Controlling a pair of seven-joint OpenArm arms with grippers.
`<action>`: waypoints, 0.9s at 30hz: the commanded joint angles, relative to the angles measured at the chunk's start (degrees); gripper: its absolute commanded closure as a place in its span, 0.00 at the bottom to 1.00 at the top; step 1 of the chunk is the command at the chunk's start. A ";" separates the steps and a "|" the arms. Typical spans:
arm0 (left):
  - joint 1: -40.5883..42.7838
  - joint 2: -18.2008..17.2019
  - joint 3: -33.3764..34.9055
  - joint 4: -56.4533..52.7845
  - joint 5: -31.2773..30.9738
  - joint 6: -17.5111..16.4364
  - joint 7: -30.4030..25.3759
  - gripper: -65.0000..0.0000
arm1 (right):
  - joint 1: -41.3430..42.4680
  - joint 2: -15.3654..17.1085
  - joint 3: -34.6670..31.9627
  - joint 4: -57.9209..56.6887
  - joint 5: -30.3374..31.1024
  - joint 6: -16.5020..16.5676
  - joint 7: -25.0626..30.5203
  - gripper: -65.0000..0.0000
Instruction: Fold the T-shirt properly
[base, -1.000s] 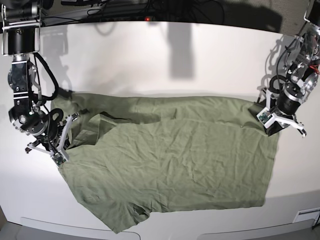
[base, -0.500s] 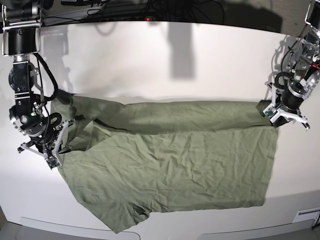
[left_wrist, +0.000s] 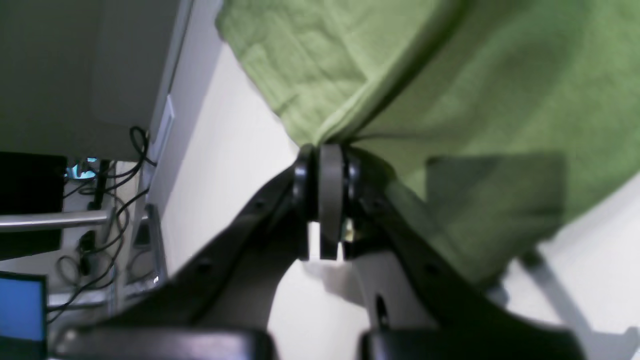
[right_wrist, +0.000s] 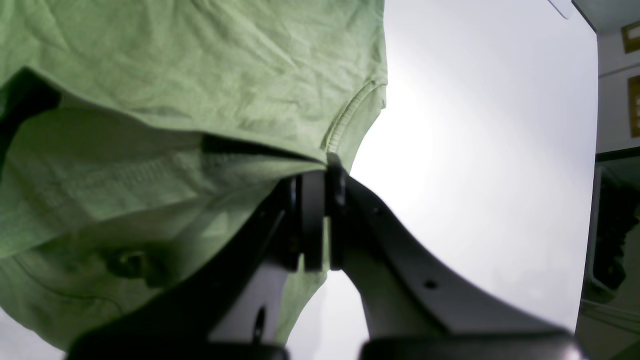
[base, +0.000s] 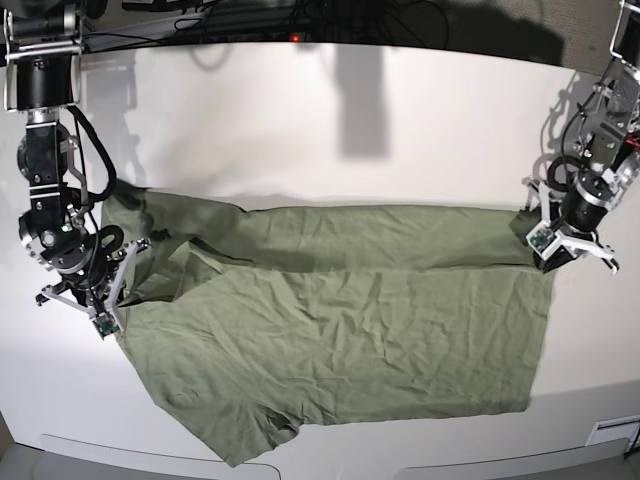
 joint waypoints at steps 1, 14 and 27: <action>-0.96 -1.11 -0.59 0.70 -0.90 1.22 -1.77 1.00 | 1.44 1.07 0.46 0.74 0.04 -0.70 1.07 1.00; -3.58 -0.94 -0.59 0.70 -2.10 1.51 -1.31 0.64 | 1.42 1.09 0.46 0.74 0.07 -0.66 0.68 1.00; -3.50 7.61 -0.59 2.01 -19.71 1.57 3.04 0.64 | 1.44 1.09 0.46 0.74 0.07 -0.66 1.77 1.00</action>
